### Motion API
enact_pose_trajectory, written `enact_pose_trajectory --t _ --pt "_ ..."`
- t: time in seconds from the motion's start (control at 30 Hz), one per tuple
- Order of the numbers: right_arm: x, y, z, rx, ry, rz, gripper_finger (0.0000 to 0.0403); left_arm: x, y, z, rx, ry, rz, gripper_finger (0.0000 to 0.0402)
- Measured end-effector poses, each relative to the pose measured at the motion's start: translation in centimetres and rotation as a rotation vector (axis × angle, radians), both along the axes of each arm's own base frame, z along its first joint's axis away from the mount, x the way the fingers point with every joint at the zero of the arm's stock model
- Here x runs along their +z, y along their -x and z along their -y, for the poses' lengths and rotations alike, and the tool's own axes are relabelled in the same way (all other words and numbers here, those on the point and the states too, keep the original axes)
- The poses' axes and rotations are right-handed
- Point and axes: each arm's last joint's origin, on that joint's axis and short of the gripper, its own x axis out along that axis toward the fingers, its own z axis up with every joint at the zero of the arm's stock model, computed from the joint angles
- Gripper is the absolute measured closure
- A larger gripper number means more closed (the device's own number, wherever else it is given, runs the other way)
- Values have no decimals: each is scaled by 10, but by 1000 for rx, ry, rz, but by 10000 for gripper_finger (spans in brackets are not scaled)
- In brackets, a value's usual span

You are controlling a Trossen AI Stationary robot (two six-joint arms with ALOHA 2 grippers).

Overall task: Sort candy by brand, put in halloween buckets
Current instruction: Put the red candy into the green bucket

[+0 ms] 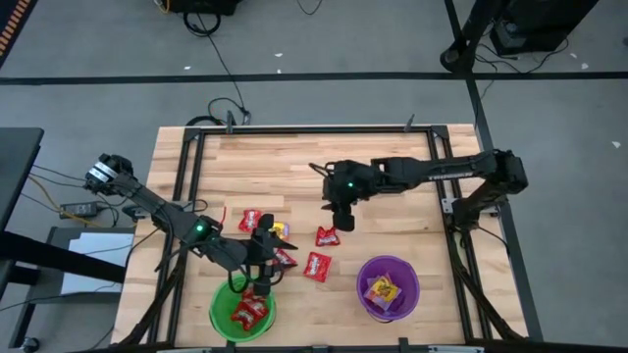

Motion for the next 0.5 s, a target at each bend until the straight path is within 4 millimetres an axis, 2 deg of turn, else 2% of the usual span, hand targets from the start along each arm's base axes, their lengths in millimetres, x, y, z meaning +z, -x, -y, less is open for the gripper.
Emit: enact_pose_trajectory --t 0.23,0.5 --pt "-54 -27 3 45 -59 -143 260 2 -1 0 -6 -4 15 208" --pt "-102 -41 2 65 -79 -275 260 1 -1 0 -3 17 13 208"
